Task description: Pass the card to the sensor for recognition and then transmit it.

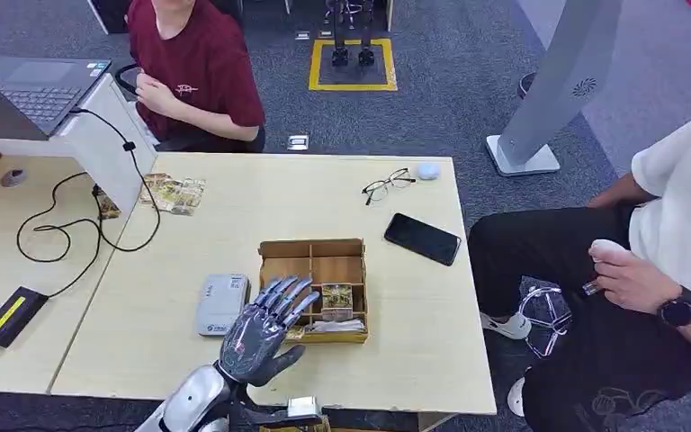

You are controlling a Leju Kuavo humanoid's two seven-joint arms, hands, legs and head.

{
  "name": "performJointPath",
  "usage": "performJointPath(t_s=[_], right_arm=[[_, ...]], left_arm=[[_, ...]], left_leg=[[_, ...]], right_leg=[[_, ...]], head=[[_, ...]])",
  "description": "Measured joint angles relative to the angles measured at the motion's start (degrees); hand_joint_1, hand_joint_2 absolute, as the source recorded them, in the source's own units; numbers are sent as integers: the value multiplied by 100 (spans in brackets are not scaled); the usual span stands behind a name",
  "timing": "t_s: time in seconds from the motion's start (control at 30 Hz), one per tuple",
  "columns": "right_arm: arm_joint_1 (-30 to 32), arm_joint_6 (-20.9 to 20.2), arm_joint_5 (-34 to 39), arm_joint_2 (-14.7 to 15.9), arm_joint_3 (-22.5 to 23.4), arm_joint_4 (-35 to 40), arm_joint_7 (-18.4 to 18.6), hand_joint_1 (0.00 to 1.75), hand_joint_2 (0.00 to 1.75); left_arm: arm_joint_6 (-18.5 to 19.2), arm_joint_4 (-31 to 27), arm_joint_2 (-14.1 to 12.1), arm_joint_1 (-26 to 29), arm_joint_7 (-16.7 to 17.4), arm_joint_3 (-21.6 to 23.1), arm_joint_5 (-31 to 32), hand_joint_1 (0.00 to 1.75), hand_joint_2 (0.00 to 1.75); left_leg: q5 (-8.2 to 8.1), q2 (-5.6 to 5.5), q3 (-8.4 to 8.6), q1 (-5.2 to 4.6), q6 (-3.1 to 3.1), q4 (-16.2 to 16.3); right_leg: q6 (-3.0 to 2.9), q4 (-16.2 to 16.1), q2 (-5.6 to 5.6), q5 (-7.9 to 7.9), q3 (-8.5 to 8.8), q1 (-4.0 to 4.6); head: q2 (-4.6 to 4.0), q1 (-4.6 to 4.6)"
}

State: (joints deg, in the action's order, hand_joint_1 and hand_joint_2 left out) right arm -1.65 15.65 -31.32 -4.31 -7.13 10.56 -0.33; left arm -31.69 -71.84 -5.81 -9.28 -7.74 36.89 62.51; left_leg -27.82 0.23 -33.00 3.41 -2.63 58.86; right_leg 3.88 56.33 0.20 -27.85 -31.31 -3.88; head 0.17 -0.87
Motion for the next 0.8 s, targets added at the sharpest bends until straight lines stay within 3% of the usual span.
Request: performJointPath(t_s=[0.8], right_arm=[[-8, 0, -33, 0, 39, 31, -50, 0, 175]], left_arm=[[382, 205, 52, -64, -273, -2, -599, 175, 175]], left_leg=[[0, 0, -1, 0, 0, 0]], right_leg=[[0, 0, 0, 0, 0, 0]], head=[[0, 2]])
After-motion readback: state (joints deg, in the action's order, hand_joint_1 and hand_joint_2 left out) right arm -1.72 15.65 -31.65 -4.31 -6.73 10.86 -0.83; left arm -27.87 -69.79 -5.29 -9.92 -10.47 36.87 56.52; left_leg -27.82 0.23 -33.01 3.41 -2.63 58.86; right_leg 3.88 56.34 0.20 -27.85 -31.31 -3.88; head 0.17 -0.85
